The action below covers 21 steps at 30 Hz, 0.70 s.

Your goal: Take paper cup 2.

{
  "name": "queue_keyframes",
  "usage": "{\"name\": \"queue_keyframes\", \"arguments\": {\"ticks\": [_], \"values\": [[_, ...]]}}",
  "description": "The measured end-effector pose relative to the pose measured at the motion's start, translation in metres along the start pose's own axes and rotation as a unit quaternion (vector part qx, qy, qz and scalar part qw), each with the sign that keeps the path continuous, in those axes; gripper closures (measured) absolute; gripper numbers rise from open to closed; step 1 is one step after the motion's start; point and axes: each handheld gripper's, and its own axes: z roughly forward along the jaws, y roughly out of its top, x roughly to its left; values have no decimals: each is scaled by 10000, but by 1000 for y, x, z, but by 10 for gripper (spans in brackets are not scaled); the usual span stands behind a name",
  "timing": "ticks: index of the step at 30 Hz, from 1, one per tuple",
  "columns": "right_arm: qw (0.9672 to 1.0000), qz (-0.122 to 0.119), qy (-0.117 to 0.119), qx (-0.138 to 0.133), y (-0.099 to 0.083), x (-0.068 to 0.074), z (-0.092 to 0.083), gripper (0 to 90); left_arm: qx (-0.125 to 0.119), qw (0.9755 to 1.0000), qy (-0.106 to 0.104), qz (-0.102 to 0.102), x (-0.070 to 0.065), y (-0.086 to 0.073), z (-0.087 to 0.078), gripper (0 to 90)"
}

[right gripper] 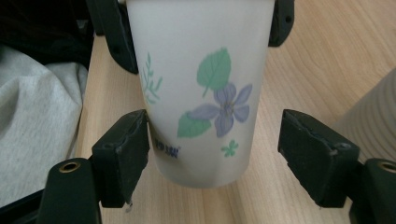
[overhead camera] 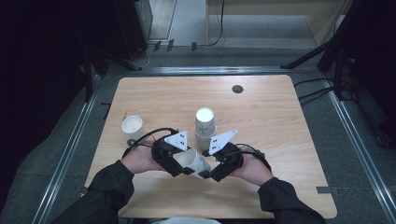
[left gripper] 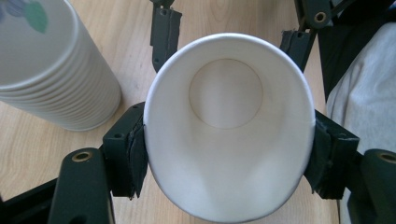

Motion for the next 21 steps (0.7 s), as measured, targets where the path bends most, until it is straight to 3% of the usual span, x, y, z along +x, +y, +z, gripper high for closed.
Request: {"name": "queue_keyframes", "arguments": {"ticks": [6, 9, 13, 21], "values": [[9998, -8, 77, 160, -2, 1, 12, 283, 121, 9999, 39, 47, -2, 2, 4, 276], [9997, -38, 146, 191, -2, 2, 16, 343, 138, 9999, 24, 49, -2, 2, 5, 274], [9996, -53, 81, 247, -1, 4, 17, 350, 124, 9999, 6, 30, 0, 1, 6, 255], [10000, -26, 28, 0, 2, 3, 6, 345, -387, 9990, -37, -236, 5, -4, -3, 129]]}}
